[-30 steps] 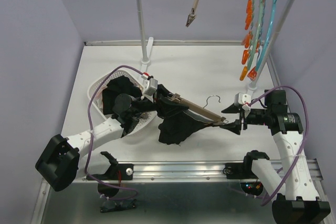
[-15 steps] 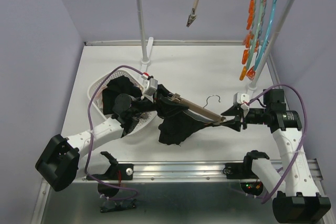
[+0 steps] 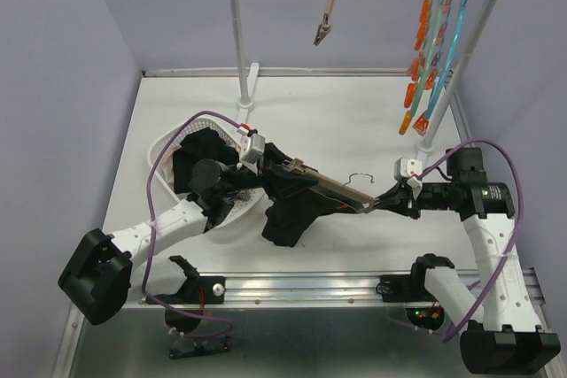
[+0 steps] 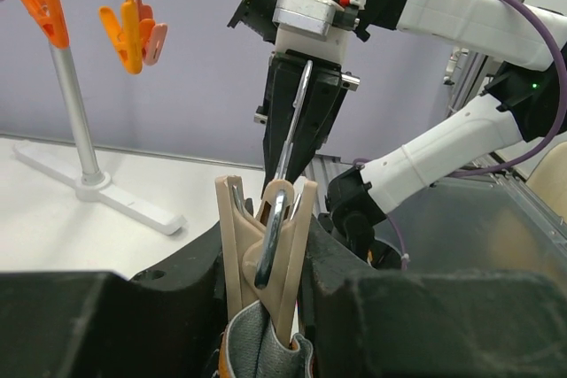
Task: Remove the underwear clipped to the hanger
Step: Remove the underwear from the hanger.
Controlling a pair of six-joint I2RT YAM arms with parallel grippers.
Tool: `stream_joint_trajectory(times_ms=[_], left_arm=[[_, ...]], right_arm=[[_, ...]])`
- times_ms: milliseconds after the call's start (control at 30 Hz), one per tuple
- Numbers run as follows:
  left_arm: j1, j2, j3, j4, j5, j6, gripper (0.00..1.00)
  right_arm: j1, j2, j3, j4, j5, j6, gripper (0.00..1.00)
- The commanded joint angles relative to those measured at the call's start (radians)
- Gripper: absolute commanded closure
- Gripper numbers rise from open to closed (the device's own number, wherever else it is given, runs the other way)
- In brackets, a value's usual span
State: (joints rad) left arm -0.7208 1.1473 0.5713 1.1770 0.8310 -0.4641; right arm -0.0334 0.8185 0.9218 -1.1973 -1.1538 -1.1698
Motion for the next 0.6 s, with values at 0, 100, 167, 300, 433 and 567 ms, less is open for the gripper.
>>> stream_joint_trajectory(times_ms=[0, 100, 167, 300, 433, 567], left_arm=[[-0.006, -0.040, 0.036, 0.052, 0.022, 0.041, 1.00], [-0.005, -0.041, 0.036, 0.046, 0.034, 0.051, 1.00], [-0.005, -0.043, 0.036, 0.038, 0.039, 0.059, 1.00], [-0.005, -0.050, 0.045, -0.002, 0.045, 0.091, 1.00], [-0.006, -0.046, 0.052, 0.001, 0.060, 0.087, 1.00], [-0.008, -0.037, 0.050, 0.044, 0.068, 0.058, 1.00]], right_arm=[[-0.005, -0.019, 0.095, -0.007, 0.008, 0.022, 0.90], [-0.005, -0.016, 0.124, -0.010, 0.020, 0.038, 0.84], [-0.005, -0.010, 0.143, -0.012, 0.025, 0.047, 0.81], [-0.005, -0.008, 0.170, -0.018, 0.017, 0.070, 0.48], [-0.005, -0.004, 0.161, -0.018, -0.055, 0.087, 0.16], [-0.005, 0.019, 0.146, 0.007, -0.162, 0.116, 0.10]])
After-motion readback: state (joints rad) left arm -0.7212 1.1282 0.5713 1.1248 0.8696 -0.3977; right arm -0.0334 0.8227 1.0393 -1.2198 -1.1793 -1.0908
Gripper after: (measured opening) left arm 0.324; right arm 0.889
